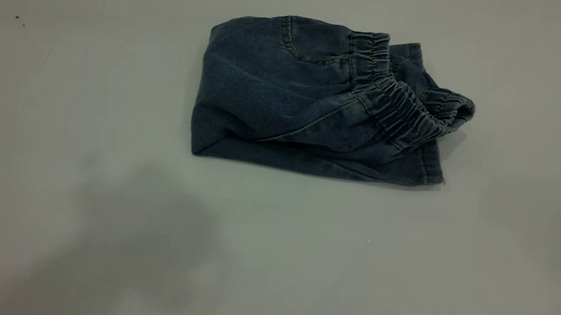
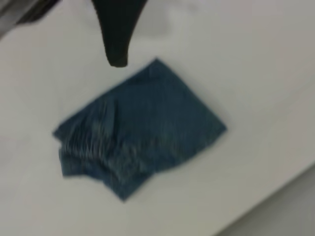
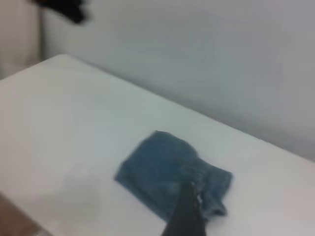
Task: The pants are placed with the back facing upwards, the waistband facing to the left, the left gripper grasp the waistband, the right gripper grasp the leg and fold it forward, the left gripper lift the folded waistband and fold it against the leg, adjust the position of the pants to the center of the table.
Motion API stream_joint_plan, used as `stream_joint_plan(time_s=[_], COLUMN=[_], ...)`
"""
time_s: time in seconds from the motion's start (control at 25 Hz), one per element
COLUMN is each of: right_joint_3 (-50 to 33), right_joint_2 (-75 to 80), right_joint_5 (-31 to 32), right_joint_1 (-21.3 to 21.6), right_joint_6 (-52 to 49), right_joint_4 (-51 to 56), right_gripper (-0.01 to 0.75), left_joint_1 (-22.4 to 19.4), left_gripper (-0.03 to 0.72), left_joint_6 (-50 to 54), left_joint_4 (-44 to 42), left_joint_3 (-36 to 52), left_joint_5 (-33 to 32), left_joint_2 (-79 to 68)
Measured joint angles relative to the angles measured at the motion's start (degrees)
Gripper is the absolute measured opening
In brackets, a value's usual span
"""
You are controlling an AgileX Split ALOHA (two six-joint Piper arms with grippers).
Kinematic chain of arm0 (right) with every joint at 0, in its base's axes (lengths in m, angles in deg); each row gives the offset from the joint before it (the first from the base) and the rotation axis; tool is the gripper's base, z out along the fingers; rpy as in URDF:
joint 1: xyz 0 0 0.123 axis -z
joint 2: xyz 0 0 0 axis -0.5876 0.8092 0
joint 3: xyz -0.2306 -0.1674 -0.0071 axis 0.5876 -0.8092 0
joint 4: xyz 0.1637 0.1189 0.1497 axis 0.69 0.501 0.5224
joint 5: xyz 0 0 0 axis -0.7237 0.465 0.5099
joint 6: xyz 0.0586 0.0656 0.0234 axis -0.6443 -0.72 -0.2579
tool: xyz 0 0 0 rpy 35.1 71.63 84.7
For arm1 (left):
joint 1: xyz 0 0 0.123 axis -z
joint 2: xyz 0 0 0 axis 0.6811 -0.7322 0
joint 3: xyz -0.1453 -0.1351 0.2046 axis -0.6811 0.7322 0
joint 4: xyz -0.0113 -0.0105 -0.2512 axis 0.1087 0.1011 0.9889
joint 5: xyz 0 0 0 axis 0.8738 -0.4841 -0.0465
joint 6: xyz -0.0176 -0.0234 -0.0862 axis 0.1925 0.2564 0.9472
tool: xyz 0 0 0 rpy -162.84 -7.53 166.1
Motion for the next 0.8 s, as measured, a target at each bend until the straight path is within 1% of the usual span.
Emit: stream_joint_plan(time_s=[0.2,0.48,0.64,0.8], right_joint_3=[-10.97,-28.72,-37.08,-42.18], right_joint_2=[-10.43,-16.53,-18.46,-18.97], right_joint_5=[0.0,-0.09,-4.14,-7.27], right_joint_1=[0.0,0.0,0.0,0.0], right_joint_6=[-2.06,-2.17,-2.17,-2.17], right_joint_4=[-2.61,-2.81,-2.56,-1.67], right_gripper=[0.514,0.514,0.514,0.514], left_joint_1=[0.0,0.0,0.0,0.0], left_gripper=[0.532,0.532,0.532,0.532], left_joint_6=[0.0,0.08,0.08,0.08], left_joint_4=[0.05,0.05,0.05,0.05], left_joint_3=[14.33,31.48,38.41,42.97], left_joint_5=[0.0,0.0,0.0,0.0], left_joint_2=[12.91,27.04,34.06,40.2])
